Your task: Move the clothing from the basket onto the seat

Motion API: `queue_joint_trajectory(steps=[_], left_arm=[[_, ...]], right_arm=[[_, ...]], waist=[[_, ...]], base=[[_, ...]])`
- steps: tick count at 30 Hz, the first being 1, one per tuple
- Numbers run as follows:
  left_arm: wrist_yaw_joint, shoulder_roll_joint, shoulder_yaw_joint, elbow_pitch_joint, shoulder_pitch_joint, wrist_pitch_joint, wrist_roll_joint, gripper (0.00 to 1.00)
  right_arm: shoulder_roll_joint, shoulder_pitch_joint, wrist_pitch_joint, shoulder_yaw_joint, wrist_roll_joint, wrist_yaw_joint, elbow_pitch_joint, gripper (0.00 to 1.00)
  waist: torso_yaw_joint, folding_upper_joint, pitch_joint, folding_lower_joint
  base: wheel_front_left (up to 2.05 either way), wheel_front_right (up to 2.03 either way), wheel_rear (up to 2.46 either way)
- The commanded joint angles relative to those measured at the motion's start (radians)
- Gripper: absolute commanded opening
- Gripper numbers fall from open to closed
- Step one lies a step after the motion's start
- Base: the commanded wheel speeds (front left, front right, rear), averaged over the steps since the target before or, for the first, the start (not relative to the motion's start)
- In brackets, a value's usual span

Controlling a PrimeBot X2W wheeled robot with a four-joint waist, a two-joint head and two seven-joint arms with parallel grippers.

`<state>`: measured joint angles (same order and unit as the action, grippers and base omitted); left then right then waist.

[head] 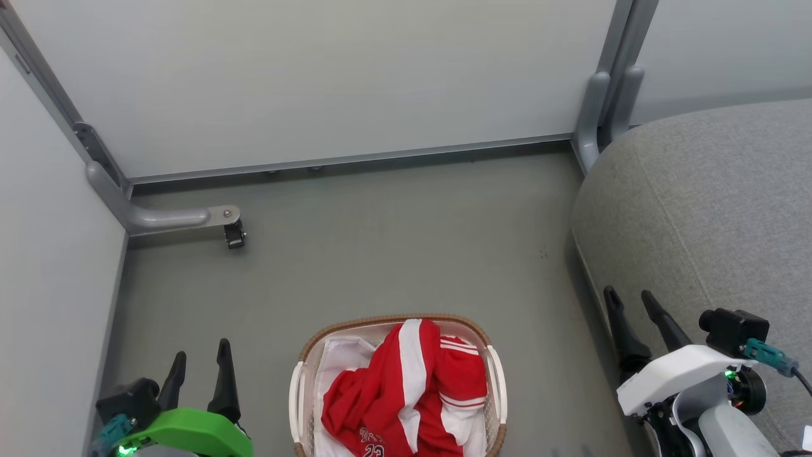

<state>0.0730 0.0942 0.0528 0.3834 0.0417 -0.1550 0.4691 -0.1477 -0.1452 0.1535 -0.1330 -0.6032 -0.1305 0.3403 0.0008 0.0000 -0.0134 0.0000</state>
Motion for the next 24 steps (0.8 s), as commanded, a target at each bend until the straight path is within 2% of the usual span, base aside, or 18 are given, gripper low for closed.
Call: queue_joint_trajectory(steps=[1,24], left_arm=[[-0.004,0.009,0.003,-0.008,-0.003,-0.011,-0.035,1.0],[-0.004,-0.018,0.001,0.009,-0.016,-0.062,-0.226,1.0]], right_arm=[[-0.013,-0.02,0.012,-0.005,0.031,0.0,-0.001,1.0],[0.001,-0.003,0.063,0.008,0.282,0.0,0.06,1.0]], waist=[[0.0,0.0,0.0,0.0],[0.002,0.0,0.003,0.0]], base=[[0.0,0.0,0.0],[0.0,0.0,0.0]])
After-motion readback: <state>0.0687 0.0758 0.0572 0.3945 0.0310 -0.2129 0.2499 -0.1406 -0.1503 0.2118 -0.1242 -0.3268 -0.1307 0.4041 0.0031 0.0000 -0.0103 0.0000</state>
